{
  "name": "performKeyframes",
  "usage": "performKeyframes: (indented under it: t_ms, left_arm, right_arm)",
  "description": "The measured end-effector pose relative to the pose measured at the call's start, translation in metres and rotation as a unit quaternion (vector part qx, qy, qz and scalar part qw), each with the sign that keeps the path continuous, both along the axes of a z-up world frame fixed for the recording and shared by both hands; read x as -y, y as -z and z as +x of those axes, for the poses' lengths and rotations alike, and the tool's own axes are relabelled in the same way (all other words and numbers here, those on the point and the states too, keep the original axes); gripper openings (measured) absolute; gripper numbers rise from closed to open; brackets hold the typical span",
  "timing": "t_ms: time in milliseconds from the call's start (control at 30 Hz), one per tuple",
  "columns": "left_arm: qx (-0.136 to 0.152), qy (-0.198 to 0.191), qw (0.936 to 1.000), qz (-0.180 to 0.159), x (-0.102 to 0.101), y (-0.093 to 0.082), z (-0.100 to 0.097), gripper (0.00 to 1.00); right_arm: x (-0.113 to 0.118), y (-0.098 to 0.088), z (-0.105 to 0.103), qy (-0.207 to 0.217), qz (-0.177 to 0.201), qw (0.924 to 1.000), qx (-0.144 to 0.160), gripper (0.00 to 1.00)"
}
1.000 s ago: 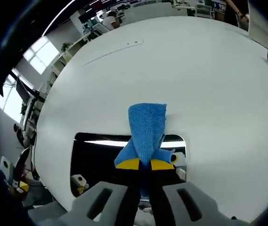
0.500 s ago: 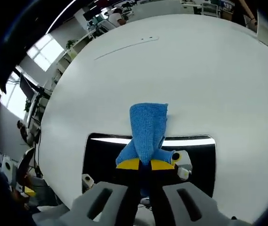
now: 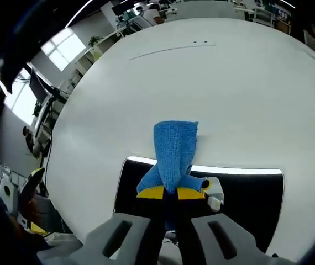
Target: Wipe the mirror surface with the cleaning cloth until all visible marks leave the cleaned area.
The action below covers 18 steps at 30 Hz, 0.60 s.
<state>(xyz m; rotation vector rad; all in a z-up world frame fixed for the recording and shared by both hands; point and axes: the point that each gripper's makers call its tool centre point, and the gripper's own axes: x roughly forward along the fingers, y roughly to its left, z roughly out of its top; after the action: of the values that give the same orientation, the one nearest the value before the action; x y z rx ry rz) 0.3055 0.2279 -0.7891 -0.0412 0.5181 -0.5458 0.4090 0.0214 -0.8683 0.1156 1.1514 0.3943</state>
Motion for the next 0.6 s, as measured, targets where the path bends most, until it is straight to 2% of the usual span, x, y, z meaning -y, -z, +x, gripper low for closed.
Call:
performKeyframes:
  t_ms: [600]
  left_arm:
    - [-0.002, -0.006, 1.0, -0.001, -0.002, 0.003, -0.003, 0.99]
  right_arm:
    - [-0.032, -0.001, 0.002, -0.028, 0.002, 0.9996, 0.004, 0.0]
